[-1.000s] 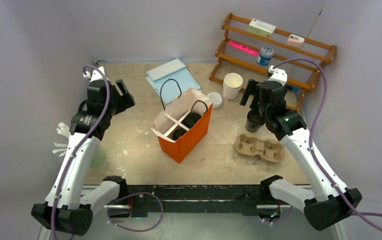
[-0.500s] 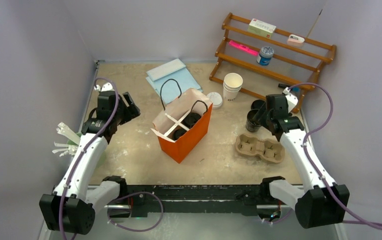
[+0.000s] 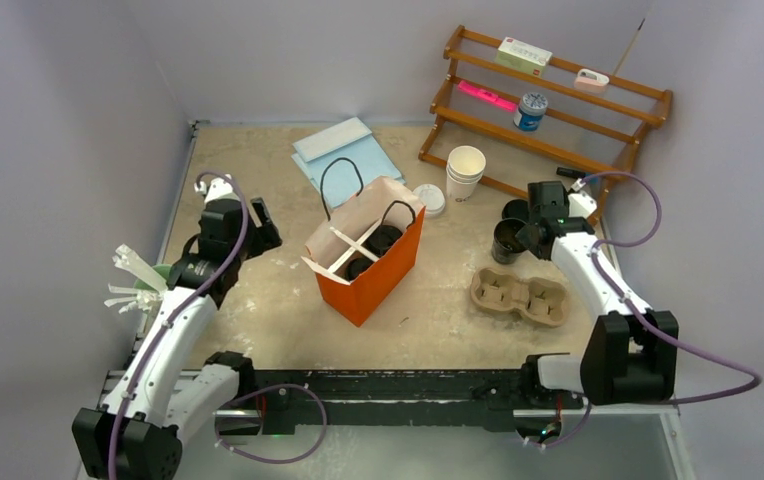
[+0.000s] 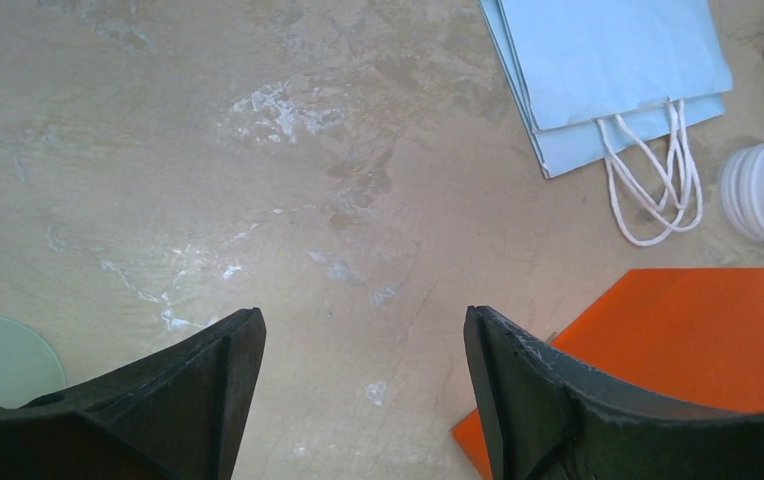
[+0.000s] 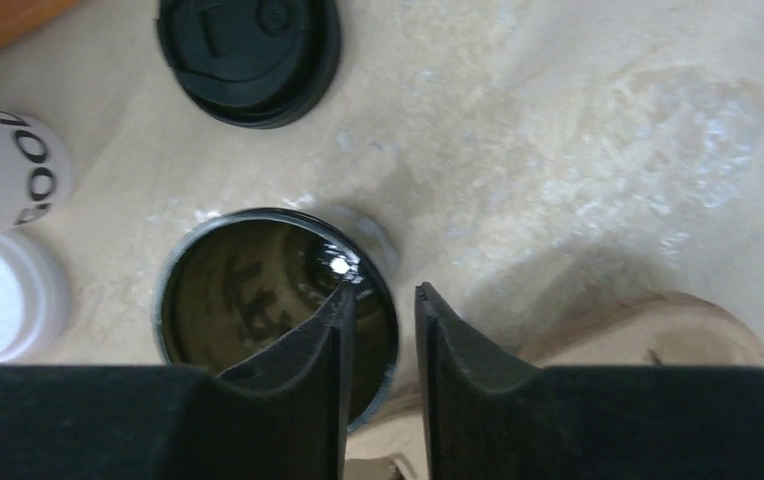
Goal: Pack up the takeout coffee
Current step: Reset both arms
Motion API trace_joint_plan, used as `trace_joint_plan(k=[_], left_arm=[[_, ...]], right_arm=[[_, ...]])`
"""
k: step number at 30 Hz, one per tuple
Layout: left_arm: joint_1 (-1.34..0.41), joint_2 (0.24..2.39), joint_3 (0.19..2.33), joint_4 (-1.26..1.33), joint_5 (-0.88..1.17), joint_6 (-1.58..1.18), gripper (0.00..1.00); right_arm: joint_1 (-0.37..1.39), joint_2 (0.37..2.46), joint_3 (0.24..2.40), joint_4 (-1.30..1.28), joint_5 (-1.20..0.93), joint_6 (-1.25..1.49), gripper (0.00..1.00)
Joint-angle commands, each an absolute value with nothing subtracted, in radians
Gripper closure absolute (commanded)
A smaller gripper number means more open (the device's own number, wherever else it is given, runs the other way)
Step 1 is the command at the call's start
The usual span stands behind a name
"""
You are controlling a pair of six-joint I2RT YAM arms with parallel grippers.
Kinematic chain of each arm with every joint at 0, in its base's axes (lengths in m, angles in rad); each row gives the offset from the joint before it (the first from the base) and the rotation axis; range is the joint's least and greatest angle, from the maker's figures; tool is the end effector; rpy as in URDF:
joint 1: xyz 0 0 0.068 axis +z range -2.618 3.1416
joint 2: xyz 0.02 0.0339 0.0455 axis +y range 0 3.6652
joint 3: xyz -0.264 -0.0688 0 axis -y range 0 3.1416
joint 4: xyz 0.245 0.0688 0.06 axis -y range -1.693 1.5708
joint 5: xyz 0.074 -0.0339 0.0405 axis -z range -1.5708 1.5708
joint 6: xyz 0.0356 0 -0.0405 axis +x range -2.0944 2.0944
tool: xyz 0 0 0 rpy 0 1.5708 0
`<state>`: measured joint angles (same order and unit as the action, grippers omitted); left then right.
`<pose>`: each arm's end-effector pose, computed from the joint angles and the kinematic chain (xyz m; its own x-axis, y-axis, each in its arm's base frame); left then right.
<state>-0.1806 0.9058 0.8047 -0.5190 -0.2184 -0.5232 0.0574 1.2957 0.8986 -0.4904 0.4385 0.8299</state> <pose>0.1936 -0.0275 0.2930 -0.4961 -0.4053 -0.7679 -0.2840 0.9115 -0.2976 0.2649 0.0001 0.2458 -0.3634 0.6483 -0.6691 0.7168 0.6533 0.2436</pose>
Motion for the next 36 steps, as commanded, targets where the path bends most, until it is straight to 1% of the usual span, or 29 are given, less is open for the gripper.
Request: trace_joint_plan(k=[1, 3, 6, 13, 14, 15, 17, 18, 20, 21, 23, 24, 25, 27, 30, 32, 36], left_arm=[[-0.205, 0.885, 0.779, -0.443, -0.275, -0.447, 0.24], [-0.21, 0.887, 0.771, -0.424, -0.275, -0.446, 0.24], [-0.217, 0.896, 0.764, -0.402, -0.281, -0.437, 0.24], [-0.227, 0.919, 0.75, -0.351, -0.323, -0.413, 0.24], [-0.227, 0.923, 0.746, -0.344, -0.326, -0.408, 0.24], [-0.227, 0.926, 0.743, -0.337, -0.33, -0.405, 0.24], [-0.227, 0.931, 0.738, -0.32, -0.338, -0.391, 0.24], [-0.228, 0.932, 0.735, -0.311, -0.341, -0.381, 0.24], [-0.228, 0.933, 0.727, -0.29, -0.343, -0.35, 0.18], [-0.229, 0.932, 0.722, -0.28, -0.338, -0.335, 0.17], [-0.23, 0.93, 0.701, -0.238, -0.304, -0.269, 0.16], [-0.23, 0.929, 0.686, -0.198, -0.259, -0.215, 0.15], [-0.23, 0.93, 0.67, -0.158, -0.214, -0.161, 0.15], [-0.23, 0.946, 0.658, -0.122, -0.19, -0.116, 0.14], [-0.229, 0.969, 0.629, -0.09, -0.302, -0.163, 0.13], [-0.226, 0.982, 0.593, -0.046, -0.346, -0.163, 0.11], [-0.218, 1.009, 0.519, 0.075, -0.415, -0.119, 0.09]], right_arm=[[0.054, 1.333, 0.9, -0.383, 0.339, 0.872, 0.77], [0.056, 1.354, 0.905, -0.333, 0.298, 0.846, 0.86], [0.065, 1.393, 0.928, -0.307, 0.231, 0.858, 0.93], [0.161, 1.493, 1.05, -0.304, 0.259, 0.84, 0.91], [0.173, 1.506, 1.066, -0.304, 0.263, 0.835, 0.89], [0.182, 1.519, 1.08, -0.308, 0.268, 0.83, 0.83], [0.195, 1.537, 1.104, -0.319, 0.288, 0.82, 0.62], [0.198, 1.537, 1.11, -0.322, 0.299, 0.817, 0.55], [0.198, 1.513, 1.106, -0.31, 0.321, 0.792, 0.45], [0.198, 1.496, 1.1, -0.296, 0.339, 0.768, 0.37], [0.198, 1.452, 1.083, -0.266, 0.368, 0.714, 0.17], [0.198, 1.429, 1.07, -0.245, 0.372, 0.681, 0.09], [0.198, 1.405, 1.055, -0.228, 0.373, 0.65, 0.04], [0.198, 1.359, 1.015, -0.18, 0.427, 0.586, 0.01], [0.198, 1.306, 0.937, -0.105, 0.525, 0.516, 0.02], [0.198, 1.28, 0.853, -0.02, 0.543, 0.476, 0.02], [0.194, 1.165, 0.593, 0.421, 0.412, 0.28, 0.01]])
